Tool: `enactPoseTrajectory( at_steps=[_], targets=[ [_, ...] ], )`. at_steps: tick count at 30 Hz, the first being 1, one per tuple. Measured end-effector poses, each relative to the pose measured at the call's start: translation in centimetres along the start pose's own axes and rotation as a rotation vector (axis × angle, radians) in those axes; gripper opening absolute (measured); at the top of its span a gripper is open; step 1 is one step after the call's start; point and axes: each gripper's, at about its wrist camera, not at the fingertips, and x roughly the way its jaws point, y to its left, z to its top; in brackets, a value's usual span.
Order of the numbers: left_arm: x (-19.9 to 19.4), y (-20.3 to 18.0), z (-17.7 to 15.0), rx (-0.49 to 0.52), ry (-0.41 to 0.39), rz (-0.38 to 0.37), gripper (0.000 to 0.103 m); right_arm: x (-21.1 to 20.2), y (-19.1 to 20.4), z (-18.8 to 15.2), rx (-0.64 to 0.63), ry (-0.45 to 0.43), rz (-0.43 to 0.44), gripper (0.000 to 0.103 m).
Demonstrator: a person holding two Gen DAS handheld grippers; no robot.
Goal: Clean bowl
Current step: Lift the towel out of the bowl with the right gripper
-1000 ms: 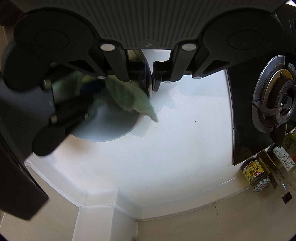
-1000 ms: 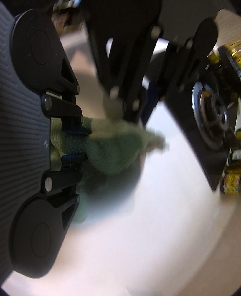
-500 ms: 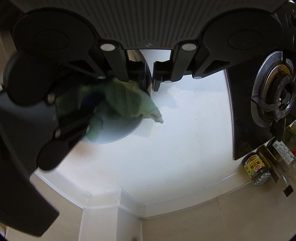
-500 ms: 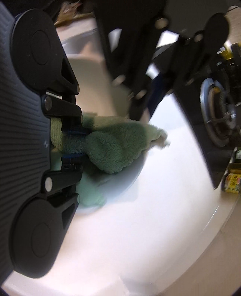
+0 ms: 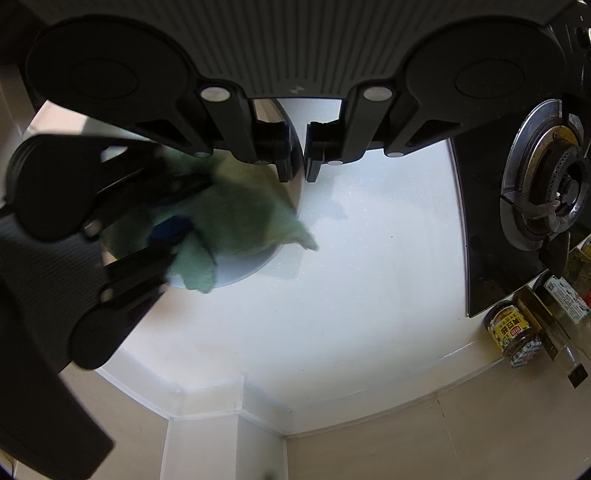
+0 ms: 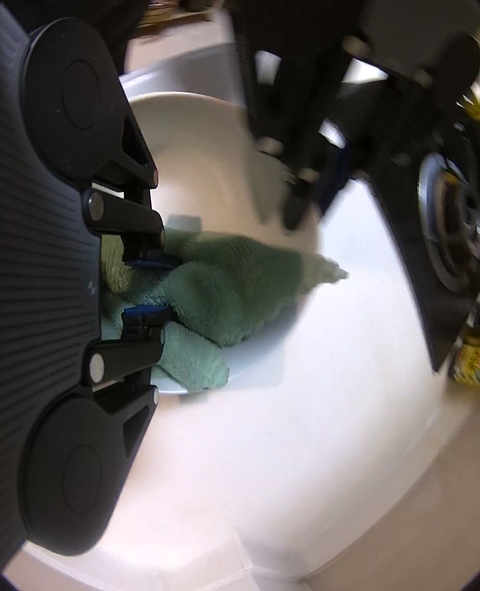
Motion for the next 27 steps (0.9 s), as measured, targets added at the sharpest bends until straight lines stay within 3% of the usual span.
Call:
enactPoseTrajectory(
  at_steps=[3,7,9,11,15,19,24,27],
  targets=[
    [0.1,0.0,0.0,-0.007,0.002,0.000,0.004,0.2,0.3,-0.3,0.062,-0.037,0.128,0.016],
    [0.1,0.1,-0.2,-0.016,-0.004,-0.006,0.004,-0.5,0.2,-1.5,0.012,0.003,0.175,0.016],
    [0.0,0.2,-0.2,-0.019,-0.007,-0.007,0.004,-0.8,0.8,-1.6,-0.014,0.030,0.146,0.016],
    [0.0,0.2,-0.3,-0.018,-0.009,-0.006,0.004,-2.1,0.8,-2.1,-0.039,0.020,0.044,0.016],
    [-0.1,0.2,-0.3,-0.018,-0.010,-0.003,0.004,-7.6,-1.2,-3.2,0.065,-0.152,0.011,0.016],
    [-0.1,0.0,-0.2,-0.015,-0.009,0.003,0.004,-12.6,-2.1,-4.9,0.066,-0.242,-0.113,0.016],
    [-0.1,0.1,-0.2,-0.018,-0.012,0.003,0.004,-12.1,-2.9,-4.9,-0.016,-0.142,-0.211,0.016],
    [-0.1,0.1,-0.3,-0.023,-0.012,0.003,0.004,-10.9,-3.9,-6.1,0.081,-0.123,-0.147,0.016]
  ],
)
